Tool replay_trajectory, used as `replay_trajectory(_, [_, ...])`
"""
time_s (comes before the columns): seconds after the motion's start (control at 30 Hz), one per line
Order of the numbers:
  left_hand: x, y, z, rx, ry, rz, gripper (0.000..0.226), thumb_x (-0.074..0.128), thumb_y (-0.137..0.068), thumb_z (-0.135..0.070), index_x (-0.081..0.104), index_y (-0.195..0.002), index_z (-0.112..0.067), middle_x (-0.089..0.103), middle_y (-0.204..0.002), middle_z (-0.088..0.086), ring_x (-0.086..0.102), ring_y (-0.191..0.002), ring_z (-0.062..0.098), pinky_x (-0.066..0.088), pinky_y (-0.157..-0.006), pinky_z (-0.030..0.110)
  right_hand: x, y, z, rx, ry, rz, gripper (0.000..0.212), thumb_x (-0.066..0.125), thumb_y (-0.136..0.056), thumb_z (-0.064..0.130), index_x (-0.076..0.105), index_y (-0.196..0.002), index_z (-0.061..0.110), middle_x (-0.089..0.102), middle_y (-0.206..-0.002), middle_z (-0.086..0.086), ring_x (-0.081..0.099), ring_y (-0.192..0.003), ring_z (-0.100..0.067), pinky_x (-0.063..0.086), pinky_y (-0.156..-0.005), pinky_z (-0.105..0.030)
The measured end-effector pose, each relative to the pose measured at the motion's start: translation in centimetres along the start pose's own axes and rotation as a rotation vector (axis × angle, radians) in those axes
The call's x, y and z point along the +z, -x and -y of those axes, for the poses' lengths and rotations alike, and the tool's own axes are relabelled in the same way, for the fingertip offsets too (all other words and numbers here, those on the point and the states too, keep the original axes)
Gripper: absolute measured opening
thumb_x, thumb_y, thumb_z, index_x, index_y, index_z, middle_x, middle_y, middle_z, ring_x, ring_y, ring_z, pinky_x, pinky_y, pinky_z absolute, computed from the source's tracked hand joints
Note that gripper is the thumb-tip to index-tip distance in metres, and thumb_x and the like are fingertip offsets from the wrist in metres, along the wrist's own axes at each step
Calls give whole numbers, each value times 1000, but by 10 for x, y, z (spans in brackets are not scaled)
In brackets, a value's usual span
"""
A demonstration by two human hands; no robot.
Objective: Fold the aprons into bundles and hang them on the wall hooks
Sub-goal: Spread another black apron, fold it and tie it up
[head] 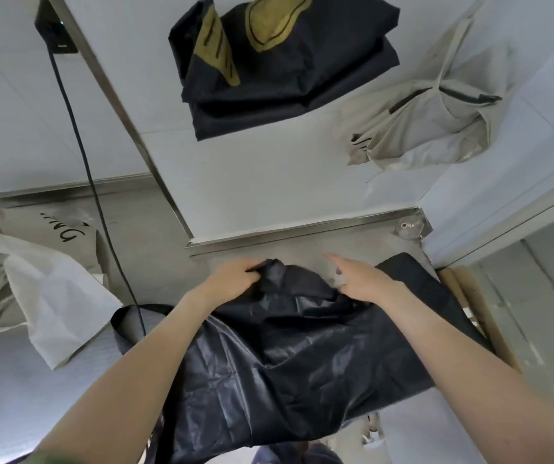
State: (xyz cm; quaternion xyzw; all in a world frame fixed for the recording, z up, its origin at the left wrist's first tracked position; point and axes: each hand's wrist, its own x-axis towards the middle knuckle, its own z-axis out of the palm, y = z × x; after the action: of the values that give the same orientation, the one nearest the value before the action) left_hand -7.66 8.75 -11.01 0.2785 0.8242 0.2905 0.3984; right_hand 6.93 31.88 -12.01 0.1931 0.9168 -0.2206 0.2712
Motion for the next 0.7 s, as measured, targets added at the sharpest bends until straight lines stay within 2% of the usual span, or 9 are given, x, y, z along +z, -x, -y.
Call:
replay_trajectory(0.07, [-3, -2, -4, 23, 4, -155, 37, 47, -95, -11, 61, -127, -24, 63, -124, -3, 55, -114, 17, 37, -93, 24, 1, -1, 7, -16, 18, 56, 72, 53, -93, 14, 15, -153, 27, 52, -134, -7, 55, -113, -27, 47, -89, -34])
replay_trajectory(0.13, [-4, -2, -7, 28, 1, -214, 35, 46, -96, -12, 63, -124, -24, 65, -120, -3, 56, -110, 17, 37, -89, 23, 3, -1, 13, -51, 20, 141, 55, 49, -96, 18, 31, -147, 29, 57, -128, -6, 56, -106, -25, 43, -81, -30])
replay_trajectory(0.2, [-4, 0, -8, 47, 16, -238, 31, 46, -95, -11, 66, -115, -24, 67, -113, -4, 58, -104, 16, 39, -85, 25, 6, -1, 20, -66, -85, 245, 44, 44, -97, 15, 44, -139, 30, 59, -127, -2, 54, -99, -21, 39, -79, -27])
replay_trajectory(0.33, [-8, 2, -5, 47, 211, -253, 28, 50, -92, -10, 68, -85, -30, 71, -88, -4, 64, -89, 20, 45, -86, 34, 9, -6, 33, -108, -646, 345, 58, 46, -95, 4, 40, -140, 39, 55, -130, 12, 55, -111, -11, 47, -92, -26])
replay_trajectory(0.4, [-10, 4, -8, 64, 292, -213, 30, 51, -92, -11, 69, -81, -33, 71, -81, -11, 64, -84, 16, 47, -89, 38, 3, -4, 41, -192, -921, 402, 56, 55, -90, 4, 43, -137, 33, 57, -127, 12, 56, -112, -6, 47, -93, -23])
replay_trajectory(0.47, [-11, 7, -13, 94, 284, -185, 28, 51, -93, -12, 68, -83, -31, 71, -83, -11, 65, -85, 14, 48, -92, 40, -2, -3, 50, -281, -1023, 446, 50, 60, -83, 10, 53, -130, 24, 61, -126, 4, 58, -115, -11, 47, -92, -22])
replay_trajectory(0.53, [-13, 11, -18, 117, 274, -202, 27, 49, -94, -13, 68, -87, -31, 72, -90, -10, 66, -92, 14, 48, -95, 40, -6, -1, 56, -319, -996, 397, 41, 62, -82, 13, 60, -123, 18, 65, -123, -1, 60, -115, -14, 46, -96, -26])
replay_trajectory(0.63, [-21, 16, -12, 101, 248, -222, 25, 50, -93, -19, 68, -97, -34, 71, -100, -12, 64, -102, 14, 47, -98, 38, -14, -4, 52, -258, -853, 158, 30, 63, -86, 13, 65, -116, 12, 69, -116, -6, 63, -110, -21, 46, -100, -35])
replay_trajectory(0.7, [-29, 22, -6, 101, 185, -251, 24, 53, -94, -21, 67, -102, -38, 69, -104, -16, 61, -105, 11, 45, -93, 26, -27, 1, 47, -194, -780, 1, 18, 58, -87, 13, 63, -104, 9, 70, -95, -7, 64, -87, -27, 50, -82, -38])
